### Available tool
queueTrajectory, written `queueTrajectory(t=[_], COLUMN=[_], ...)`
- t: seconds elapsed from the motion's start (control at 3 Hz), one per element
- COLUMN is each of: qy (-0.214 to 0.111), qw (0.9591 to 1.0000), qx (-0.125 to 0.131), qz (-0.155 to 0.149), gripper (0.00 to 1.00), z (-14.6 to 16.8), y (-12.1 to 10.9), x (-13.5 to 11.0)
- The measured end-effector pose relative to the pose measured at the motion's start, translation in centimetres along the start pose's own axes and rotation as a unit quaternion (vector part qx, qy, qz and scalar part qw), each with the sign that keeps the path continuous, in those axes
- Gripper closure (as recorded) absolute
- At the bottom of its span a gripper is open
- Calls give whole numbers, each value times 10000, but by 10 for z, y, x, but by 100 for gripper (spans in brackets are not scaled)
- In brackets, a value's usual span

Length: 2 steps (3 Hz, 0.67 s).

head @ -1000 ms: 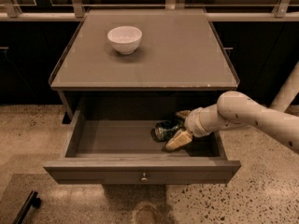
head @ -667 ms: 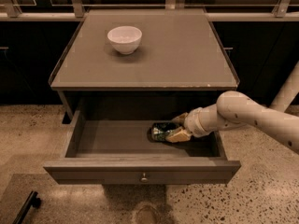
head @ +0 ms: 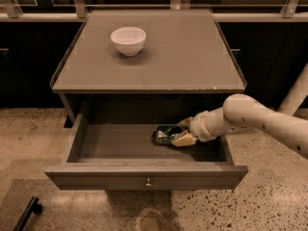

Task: Pick green can from middle drawer and place on counter

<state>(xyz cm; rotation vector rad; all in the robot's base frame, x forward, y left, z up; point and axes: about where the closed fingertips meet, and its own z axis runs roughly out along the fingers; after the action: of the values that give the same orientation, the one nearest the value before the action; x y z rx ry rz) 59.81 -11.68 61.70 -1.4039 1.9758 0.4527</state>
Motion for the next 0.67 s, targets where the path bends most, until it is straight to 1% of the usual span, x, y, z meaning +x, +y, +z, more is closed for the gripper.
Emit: queueTrajectory(t=[0.33,0.67], qy=[-28,-105], qw=[10000,9999], qx=[5,23], qz=[36,-50], gripper=[100,100], z=[-17,-54], y=[6,28], x=[-11,-30])
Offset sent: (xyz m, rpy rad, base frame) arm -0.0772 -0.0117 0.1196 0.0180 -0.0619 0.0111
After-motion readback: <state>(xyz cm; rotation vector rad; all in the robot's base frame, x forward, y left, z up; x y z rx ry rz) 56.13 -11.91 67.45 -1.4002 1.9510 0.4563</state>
